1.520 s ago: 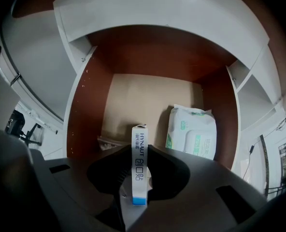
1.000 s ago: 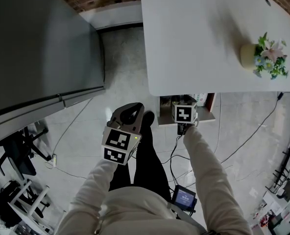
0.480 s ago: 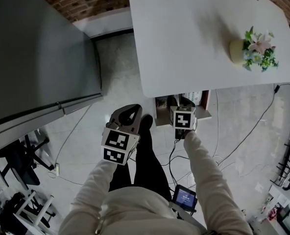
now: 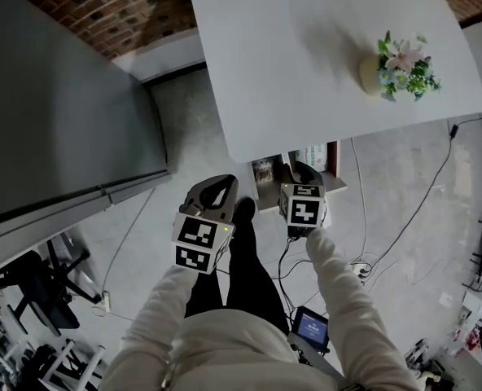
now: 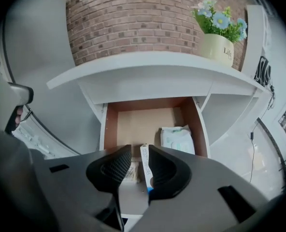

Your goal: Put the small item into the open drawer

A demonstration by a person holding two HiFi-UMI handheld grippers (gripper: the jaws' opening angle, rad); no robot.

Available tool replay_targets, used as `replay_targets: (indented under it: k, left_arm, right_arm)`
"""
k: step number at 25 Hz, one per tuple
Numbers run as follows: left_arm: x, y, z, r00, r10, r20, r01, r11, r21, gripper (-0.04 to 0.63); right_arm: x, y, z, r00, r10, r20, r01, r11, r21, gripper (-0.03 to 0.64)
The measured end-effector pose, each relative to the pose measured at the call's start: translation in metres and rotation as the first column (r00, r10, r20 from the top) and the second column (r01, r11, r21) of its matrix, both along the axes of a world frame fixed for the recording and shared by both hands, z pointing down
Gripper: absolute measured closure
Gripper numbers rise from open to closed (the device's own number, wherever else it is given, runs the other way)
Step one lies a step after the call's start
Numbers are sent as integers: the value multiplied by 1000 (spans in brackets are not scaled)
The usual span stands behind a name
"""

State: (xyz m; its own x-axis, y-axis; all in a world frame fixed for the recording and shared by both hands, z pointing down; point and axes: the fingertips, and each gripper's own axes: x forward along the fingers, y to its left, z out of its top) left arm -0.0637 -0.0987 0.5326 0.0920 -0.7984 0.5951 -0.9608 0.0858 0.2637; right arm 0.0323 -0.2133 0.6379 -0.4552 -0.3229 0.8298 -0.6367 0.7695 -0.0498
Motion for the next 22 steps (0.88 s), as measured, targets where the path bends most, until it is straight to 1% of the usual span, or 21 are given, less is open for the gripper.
replay_targets:
  k: [6,13,18,22]
  left_arm:
    - [2,-1,-10,1000,9,-19,-9,1000,17,575]
    - [4,-1,-23,999,53,2,-53,998,33,575]
    - [8,0,-31,997,77,9,-77,996,41,575]
    - [10,1,-38,994,105,21,-106,993,50,575]
  right_arm:
    - [12,11,-28,999,31,45,-31,999,16,486]
    - [27,25,-62,992,84,92,-88,995,36,506]
    - [31,36,-89,982,116,146,-126,990,56,523]
    - [36,44,-112,968,155,197,-172,983,68,535]
